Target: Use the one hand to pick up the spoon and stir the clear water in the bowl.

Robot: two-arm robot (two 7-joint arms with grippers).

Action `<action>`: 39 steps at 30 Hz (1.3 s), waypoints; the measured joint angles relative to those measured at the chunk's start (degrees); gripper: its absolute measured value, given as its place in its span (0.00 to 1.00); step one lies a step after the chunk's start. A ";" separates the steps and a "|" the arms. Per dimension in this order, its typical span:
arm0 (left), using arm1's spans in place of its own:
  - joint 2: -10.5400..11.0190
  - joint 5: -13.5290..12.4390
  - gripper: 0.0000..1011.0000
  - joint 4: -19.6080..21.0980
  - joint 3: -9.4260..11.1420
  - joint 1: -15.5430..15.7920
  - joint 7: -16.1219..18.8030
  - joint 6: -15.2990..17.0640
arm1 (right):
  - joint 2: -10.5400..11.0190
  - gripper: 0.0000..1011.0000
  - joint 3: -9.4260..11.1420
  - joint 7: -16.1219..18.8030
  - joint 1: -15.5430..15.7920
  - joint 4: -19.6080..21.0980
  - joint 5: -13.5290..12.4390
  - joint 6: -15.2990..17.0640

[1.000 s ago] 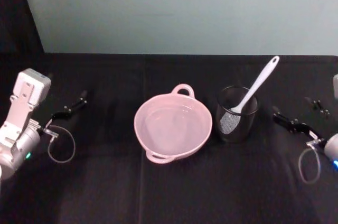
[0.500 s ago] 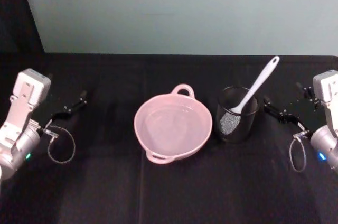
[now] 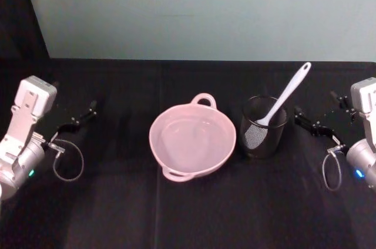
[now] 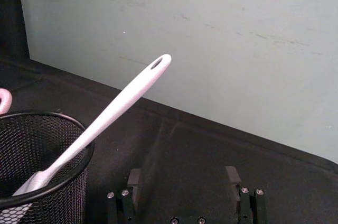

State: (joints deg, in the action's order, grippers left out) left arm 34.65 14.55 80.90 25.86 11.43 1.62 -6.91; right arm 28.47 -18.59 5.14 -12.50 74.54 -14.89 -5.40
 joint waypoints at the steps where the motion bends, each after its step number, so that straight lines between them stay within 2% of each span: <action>1: 0.00 0.00 1.00 0.00 0.00 0.00 0.00 0.00 | 0.00 0.99 0.01 0.02 0.01 0.00 -0.02 -0.02; 39: 0.00 0.00 1.00 0.00 0.00 0.00 0.00 0.00 | 0.10 0.99 0.11 0.33 0.11 0.10 -0.37 -0.24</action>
State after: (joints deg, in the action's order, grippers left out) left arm 34.65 14.55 80.90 25.86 11.43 1.62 -6.91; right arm 28.57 -18.47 5.47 -12.40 74.64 -15.26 -5.64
